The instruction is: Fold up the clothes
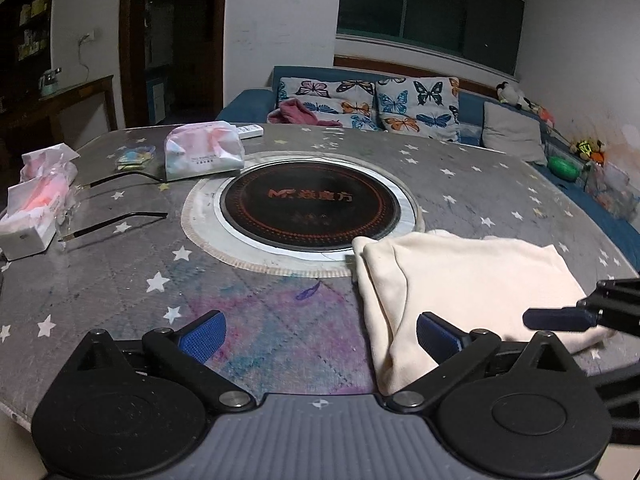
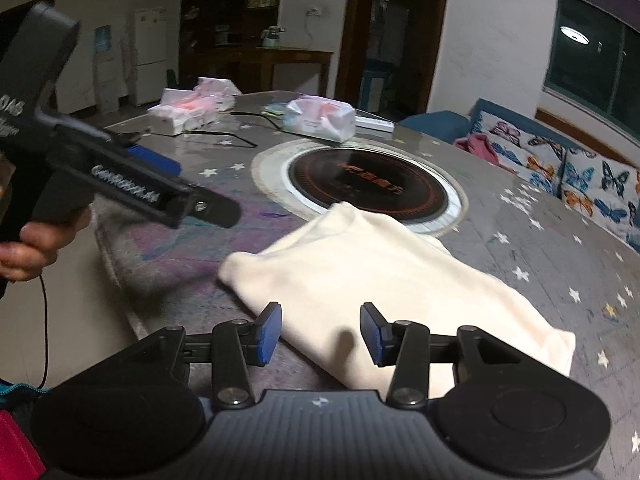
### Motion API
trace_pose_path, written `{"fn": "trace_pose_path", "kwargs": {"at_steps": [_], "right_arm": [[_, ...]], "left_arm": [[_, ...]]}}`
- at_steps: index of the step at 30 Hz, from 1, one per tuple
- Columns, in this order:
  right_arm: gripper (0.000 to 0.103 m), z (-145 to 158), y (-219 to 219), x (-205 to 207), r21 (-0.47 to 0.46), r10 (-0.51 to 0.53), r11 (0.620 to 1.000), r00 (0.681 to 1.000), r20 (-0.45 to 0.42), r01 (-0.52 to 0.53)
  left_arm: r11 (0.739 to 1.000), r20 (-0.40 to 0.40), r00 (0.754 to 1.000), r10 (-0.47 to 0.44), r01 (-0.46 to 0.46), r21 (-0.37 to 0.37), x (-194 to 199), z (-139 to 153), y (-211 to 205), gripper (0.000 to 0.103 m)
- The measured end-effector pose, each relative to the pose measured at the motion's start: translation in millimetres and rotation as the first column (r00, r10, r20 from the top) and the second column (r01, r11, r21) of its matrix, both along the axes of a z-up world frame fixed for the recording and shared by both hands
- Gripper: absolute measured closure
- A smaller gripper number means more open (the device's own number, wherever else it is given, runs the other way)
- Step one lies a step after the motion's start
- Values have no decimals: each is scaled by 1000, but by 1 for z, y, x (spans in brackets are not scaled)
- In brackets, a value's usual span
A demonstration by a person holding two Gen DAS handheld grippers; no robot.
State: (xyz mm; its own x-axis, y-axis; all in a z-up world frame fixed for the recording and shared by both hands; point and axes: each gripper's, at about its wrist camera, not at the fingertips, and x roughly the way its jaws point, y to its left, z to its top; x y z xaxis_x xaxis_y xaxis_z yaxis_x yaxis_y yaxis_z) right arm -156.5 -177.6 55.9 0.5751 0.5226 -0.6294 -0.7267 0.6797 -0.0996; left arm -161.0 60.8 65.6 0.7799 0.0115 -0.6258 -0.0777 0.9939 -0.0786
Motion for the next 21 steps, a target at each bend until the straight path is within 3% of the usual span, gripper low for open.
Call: {"fn": "trace_pose_path", "kwargs": {"at_steps": [21], "right_arm": [[58,-4,46,-26,-116,111,988,992,67,-103]], "left_arm": [[995,-24,1000,4,-7,-104,7,4,12,0]]}}
